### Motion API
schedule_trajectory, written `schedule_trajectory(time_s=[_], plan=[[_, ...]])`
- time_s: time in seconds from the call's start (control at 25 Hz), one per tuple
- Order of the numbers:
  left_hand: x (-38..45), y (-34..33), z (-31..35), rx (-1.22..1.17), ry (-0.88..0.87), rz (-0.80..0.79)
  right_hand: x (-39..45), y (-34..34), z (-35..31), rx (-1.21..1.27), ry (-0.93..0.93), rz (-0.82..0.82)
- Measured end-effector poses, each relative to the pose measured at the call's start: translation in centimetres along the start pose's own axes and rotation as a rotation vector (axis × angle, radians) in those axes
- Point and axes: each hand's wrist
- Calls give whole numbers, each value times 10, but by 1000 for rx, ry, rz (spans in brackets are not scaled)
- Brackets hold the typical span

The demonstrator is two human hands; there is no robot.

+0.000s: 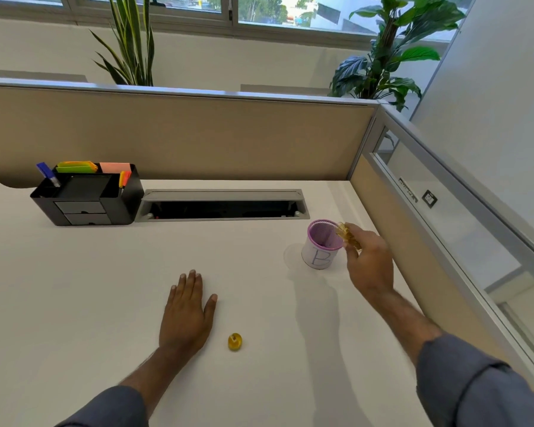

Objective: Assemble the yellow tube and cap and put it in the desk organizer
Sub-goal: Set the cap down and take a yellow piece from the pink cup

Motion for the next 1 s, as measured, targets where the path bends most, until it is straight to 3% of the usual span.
schedule_trajectory(time_s=[0.24,1.0], plan=[[3,-4,-2,59,-75,-69,26,6,17,-312,159,-97],[3,-8,-3,69,-58,-39,40,6,15,-417,215,-125]])
Point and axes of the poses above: each hand's wrist, its own x-axis towards the middle knuckle, its own y-axis out of the back of the hand, z = x × y, and after that the axes turned 1 degree about -x, right-handed
